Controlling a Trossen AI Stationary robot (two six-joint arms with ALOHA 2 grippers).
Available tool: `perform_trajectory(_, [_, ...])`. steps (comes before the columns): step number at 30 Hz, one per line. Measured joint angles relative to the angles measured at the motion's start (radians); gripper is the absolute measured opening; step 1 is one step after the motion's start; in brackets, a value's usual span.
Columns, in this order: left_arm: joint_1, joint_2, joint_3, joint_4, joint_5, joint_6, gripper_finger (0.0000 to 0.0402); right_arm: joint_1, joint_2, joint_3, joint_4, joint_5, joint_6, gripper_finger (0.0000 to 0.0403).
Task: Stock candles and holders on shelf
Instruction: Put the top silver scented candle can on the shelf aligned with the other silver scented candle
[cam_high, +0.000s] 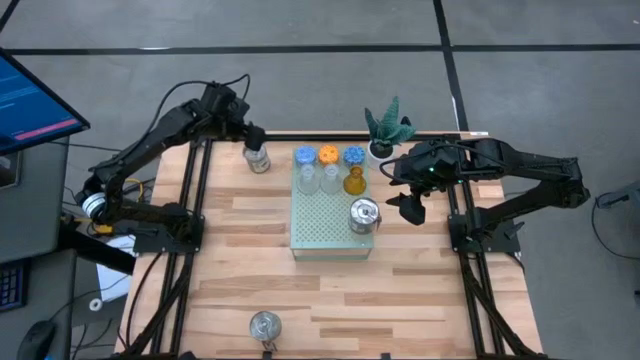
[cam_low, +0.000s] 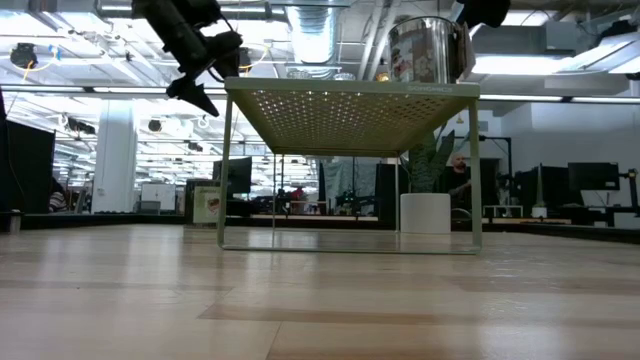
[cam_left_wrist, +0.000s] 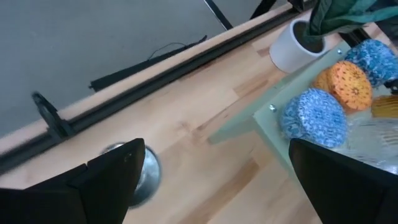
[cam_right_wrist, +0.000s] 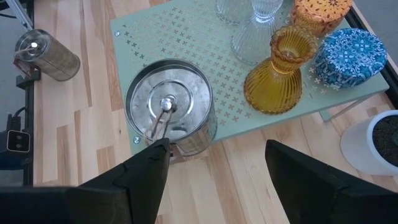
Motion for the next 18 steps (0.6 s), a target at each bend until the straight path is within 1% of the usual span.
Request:
perform_trajectory(3, [-0.008,0.0,0.0,-0.011,-0.004,-0.039,0.04,0.0,0.0,0.0,0.0,0.0,0.0,0.0256])
perform_trajectory(6, [-0.013,0.0,0.0,-0.017,-0.053,-0.041,0.04,0.0,0.0,0.0,0.0,0.0,0.0,0.0256])
perform_trajectory(11, [-0.007,0.008,-0.04,-0.018,-0.129,0.023,0.04,0.0,0.0,0.0,0.0,0.0,0.0,0.0256])
perform_trajectory(14, [0.001,0.008,-0.077,0.01,-0.134,0.057,0.04,0.0,0.0,0.0,0.0,0.0,0.0,0.0256])
perform_trajectory(18, [0.001,0.008,-0.109,0.024,-0.14,0.026,0.04,0.0,0.0,0.0,0.0,0.0,0.0,0.0256])
